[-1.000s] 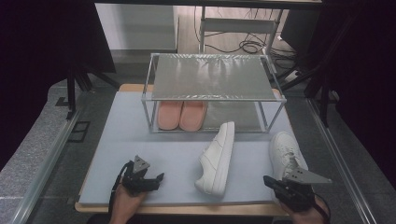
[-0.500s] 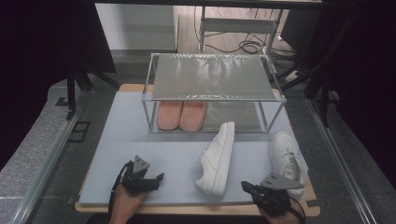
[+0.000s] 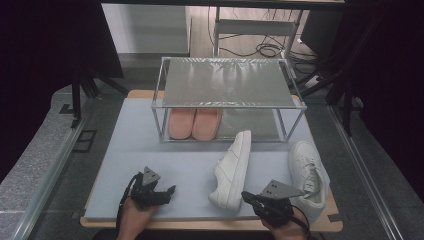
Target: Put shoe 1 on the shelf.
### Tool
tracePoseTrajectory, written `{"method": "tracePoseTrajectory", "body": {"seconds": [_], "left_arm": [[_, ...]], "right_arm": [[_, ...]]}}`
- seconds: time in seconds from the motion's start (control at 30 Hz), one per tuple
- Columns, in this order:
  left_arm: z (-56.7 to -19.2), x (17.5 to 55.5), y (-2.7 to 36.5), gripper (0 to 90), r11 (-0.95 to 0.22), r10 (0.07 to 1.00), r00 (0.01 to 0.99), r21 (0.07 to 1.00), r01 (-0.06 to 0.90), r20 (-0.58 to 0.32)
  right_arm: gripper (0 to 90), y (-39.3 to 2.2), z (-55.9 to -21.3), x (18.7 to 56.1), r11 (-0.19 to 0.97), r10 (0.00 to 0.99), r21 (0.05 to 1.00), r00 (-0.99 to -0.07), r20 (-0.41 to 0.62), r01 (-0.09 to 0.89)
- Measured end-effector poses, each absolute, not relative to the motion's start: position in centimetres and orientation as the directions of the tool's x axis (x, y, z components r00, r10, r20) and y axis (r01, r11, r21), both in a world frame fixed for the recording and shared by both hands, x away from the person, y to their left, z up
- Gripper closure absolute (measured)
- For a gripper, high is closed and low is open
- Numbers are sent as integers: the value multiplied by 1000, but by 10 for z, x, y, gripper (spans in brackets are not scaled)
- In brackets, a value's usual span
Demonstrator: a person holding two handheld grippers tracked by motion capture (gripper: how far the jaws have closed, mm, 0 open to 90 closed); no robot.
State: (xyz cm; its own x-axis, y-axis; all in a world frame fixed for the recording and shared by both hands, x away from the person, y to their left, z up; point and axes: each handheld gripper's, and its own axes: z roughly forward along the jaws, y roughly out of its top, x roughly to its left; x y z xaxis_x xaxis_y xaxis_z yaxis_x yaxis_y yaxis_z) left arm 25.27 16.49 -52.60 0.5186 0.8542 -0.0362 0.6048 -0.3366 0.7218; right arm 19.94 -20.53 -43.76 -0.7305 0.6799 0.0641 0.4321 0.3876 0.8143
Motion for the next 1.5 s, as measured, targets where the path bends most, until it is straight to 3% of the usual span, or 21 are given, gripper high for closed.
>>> {"method": "tracePoseTrajectory", "body": {"seconds": [0.4, 1.17, 1.5], "left_arm": [[-526, 253, 165, 194, -338, 854, 520, 722, 604, -35], [-526, 253, 165, 194, -339, 854, 520, 722, 604, -34], [-526, 252, 165, 198, -339, 854, 519, 722, 603, -33]], "right_arm": [[898, -195, -443, 206, 433, 680, 796, -733, 19, 423], [897, -238, -452, 183, 414, 755, 772, -656, 5, 483], [883, -269, -453, 185, 352, 829, 773, -559, 5, 528]]}}
